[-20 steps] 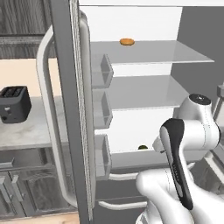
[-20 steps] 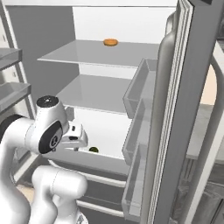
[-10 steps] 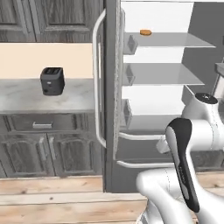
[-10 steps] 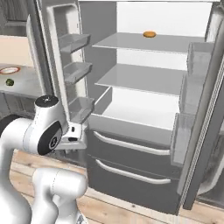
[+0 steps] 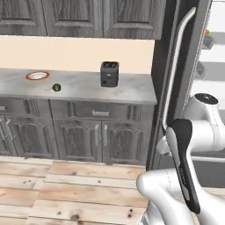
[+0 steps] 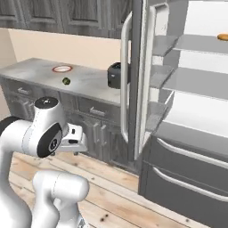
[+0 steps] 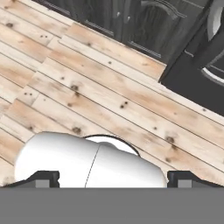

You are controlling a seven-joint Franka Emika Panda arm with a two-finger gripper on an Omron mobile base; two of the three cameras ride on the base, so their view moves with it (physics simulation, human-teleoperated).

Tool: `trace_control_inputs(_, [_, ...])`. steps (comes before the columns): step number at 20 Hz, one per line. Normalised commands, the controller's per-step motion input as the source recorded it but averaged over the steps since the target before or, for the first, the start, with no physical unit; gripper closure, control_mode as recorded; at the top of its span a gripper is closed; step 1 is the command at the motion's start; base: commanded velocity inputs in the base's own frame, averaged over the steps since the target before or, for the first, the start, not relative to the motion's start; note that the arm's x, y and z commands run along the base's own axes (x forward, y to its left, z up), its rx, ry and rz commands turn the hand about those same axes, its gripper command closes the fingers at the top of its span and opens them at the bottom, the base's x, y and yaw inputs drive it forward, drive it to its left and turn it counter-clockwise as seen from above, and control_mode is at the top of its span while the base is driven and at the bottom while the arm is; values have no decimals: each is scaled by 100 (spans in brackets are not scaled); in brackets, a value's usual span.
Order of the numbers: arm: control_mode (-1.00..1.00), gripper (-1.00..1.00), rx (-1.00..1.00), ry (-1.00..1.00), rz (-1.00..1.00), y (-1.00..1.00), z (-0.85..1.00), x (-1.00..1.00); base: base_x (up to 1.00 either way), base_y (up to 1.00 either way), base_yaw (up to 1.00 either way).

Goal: Place the lime and broccoli inside the fridge drawer. Close the drawer after placing the vegetables.

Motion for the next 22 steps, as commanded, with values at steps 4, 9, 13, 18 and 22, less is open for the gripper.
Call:
trace_control_inputs(4, [100, -100, 0, 0, 0, 0, 0, 0, 73, 100, -4])
trace_control_inputs(9, [100, -100, 0, 0, 0, 0, 0, 0, 94, 100, -14])
trace_control_inputs(13, [100, -100, 0, 0, 0, 0, 0, 0, 92, 100, -18])
trace_control_inputs(18, [100, -100, 0, 0, 0, 0, 0, 0, 88, 100, -28])
trace_control_inputs(22, [100, -100, 0, 0, 0, 0, 0, 0, 84, 100, -29])
